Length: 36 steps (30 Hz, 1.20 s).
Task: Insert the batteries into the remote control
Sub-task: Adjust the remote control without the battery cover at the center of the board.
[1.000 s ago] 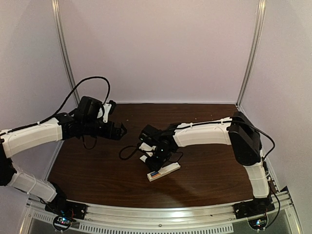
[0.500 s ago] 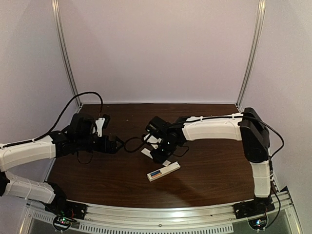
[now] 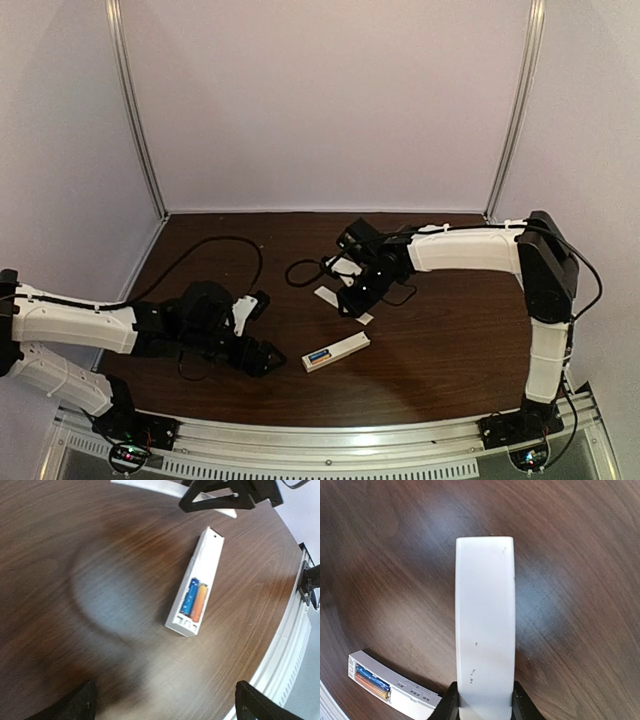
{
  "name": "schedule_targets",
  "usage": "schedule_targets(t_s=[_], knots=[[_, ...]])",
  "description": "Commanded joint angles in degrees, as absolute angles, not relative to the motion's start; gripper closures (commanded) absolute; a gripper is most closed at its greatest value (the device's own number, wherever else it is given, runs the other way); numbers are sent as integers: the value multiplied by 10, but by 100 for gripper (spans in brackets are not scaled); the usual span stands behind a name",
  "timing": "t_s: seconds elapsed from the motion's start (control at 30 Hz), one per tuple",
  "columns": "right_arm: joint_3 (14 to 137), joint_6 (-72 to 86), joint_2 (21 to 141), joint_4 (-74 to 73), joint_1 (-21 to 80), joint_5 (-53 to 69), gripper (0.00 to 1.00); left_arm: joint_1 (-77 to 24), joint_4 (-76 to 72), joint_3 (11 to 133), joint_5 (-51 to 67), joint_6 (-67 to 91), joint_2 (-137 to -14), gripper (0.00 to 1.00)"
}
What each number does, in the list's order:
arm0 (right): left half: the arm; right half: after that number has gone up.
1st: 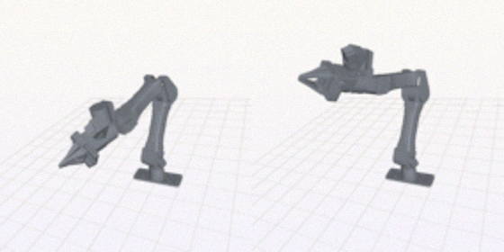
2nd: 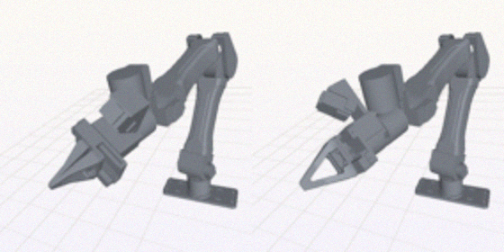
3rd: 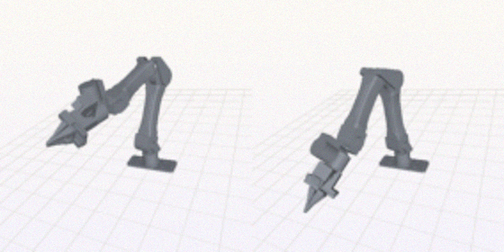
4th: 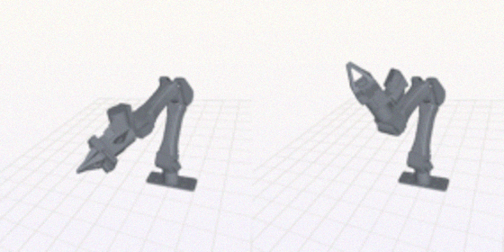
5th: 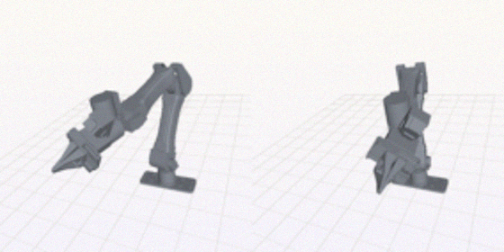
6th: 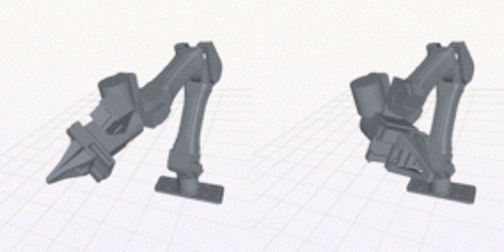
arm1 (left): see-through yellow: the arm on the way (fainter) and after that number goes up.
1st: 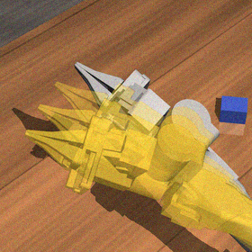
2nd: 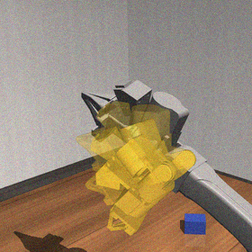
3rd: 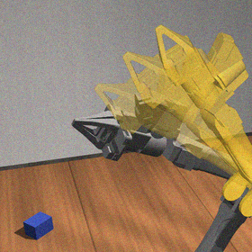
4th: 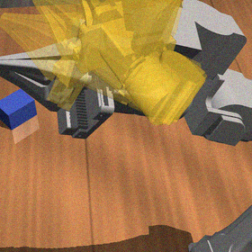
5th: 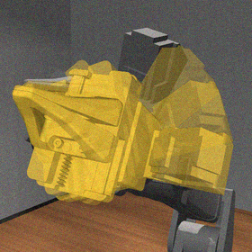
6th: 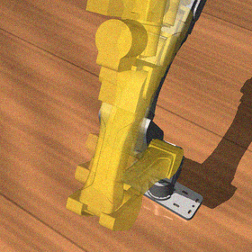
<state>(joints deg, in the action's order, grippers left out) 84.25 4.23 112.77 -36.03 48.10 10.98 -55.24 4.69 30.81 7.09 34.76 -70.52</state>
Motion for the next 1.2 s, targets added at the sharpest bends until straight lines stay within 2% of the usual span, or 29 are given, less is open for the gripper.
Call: schedule_targets(t_s=[0.0, 0.17, 0.57, 1.17], knots=[[830, 29, 1144, -345, 480, 138, 87, -587, -66, 293, 121, 358, -728, 3], [827, 19, 1153, -349, 478, 139, 87, -626, -118, 309, 184, 350, -790, 3], [802, -9, 1165, -360, 471, 124, 89, -646, -249, 307, 253, 369, -874, 21], [708, 0, 1103, -346, 470, 152, 91, -620, -258, 347, 192, 350, -949, 24]])
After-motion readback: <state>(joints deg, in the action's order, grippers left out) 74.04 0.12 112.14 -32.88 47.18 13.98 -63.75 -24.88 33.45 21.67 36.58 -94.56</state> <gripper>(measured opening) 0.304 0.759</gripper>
